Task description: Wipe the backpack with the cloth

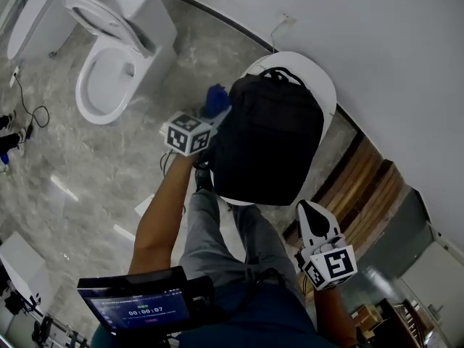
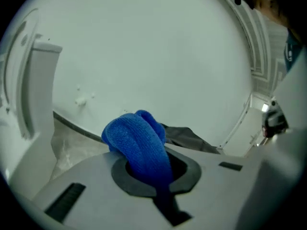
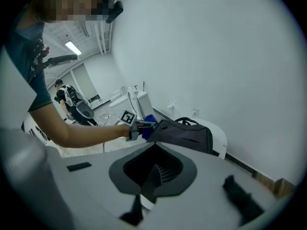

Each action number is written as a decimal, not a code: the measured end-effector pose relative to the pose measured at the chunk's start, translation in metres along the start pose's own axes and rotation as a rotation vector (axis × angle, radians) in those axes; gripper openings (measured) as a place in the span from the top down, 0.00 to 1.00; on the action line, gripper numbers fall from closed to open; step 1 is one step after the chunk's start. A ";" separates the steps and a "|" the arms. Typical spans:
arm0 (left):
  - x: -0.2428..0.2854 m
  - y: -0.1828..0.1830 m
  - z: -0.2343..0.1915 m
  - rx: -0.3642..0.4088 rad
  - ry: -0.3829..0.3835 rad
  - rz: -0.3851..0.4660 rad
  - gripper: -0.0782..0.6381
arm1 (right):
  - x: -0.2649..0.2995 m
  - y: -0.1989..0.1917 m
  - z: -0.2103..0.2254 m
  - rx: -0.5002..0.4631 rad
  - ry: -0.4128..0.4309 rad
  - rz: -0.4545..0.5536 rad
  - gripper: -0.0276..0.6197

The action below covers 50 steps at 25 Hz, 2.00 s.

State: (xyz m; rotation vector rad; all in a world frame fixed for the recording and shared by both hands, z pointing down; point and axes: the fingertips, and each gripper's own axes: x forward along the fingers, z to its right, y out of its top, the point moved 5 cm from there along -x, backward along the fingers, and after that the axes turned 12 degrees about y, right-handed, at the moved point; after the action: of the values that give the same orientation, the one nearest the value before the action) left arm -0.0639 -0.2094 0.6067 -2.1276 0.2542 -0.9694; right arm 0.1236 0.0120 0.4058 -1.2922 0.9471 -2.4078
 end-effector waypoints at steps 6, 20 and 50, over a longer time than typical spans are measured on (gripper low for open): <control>0.025 0.032 0.012 0.197 -0.031 -0.069 0.87 | -0.005 -0.004 -0.007 -0.001 -0.004 0.014 0.95; 0.015 0.092 0.076 0.350 -0.224 -0.258 0.87 | -0.005 -0.004 0.001 0.018 -0.020 0.034 0.96; -0.030 -0.122 0.033 1.103 -0.181 -0.520 0.87 | -0.010 0.011 0.001 0.014 -0.036 0.039 0.96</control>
State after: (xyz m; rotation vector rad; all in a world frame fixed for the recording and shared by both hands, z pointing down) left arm -0.0766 -0.0934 0.6638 -1.2186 -0.7954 -0.8705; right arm 0.1291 0.0075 0.3926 -1.2956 0.9357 -2.3501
